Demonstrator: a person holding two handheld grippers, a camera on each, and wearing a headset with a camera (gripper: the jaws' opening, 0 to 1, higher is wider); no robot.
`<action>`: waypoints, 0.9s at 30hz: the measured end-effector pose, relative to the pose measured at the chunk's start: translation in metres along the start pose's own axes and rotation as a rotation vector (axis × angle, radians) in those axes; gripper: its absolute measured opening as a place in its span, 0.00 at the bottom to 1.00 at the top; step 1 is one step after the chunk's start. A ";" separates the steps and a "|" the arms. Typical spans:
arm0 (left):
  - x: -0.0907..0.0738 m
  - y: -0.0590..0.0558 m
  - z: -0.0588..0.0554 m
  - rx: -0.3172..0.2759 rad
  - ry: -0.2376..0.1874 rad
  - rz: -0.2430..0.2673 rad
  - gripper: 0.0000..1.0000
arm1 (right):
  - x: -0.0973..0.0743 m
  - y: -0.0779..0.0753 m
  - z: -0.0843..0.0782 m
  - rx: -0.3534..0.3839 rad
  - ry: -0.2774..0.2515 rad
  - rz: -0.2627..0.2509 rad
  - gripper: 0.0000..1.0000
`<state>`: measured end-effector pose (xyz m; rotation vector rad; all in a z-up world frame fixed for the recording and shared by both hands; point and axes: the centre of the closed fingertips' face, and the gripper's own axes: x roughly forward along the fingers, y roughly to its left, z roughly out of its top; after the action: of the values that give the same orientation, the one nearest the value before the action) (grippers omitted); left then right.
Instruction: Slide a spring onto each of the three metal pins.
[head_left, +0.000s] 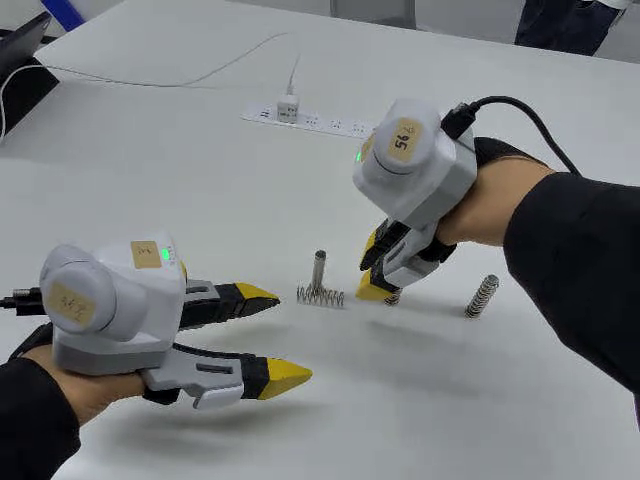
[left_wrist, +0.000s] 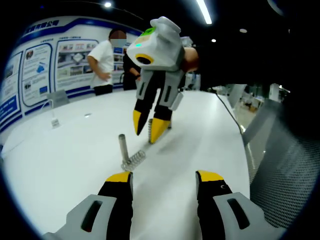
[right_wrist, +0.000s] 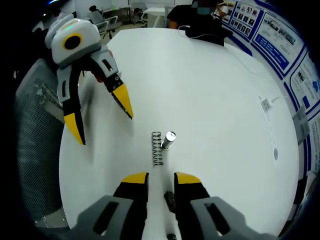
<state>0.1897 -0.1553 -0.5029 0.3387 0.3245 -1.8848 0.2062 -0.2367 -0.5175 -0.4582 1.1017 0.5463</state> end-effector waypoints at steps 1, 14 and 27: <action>0.000 0.000 0.000 0.000 0.000 0.000 0.51 | 0.001 0.001 0.000 0.001 -0.002 0.003 0.21; 0.001 -0.001 -0.001 0.001 0.009 -0.001 0.51 | 0.014 0.006 0.009 -0.010 -0.025 0.013 0.17; 0.000 0.001 -0.003 0.000 0.016 0.002 0.50 | 0.029 0.008 0.011 -0.033 -0.015 0.027 0.15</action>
<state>0.1907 -0.1545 -0.5055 0.3540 0.3346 -1.8810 0.2189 -0.2185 -0.5404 -0.4680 1.0869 0.5914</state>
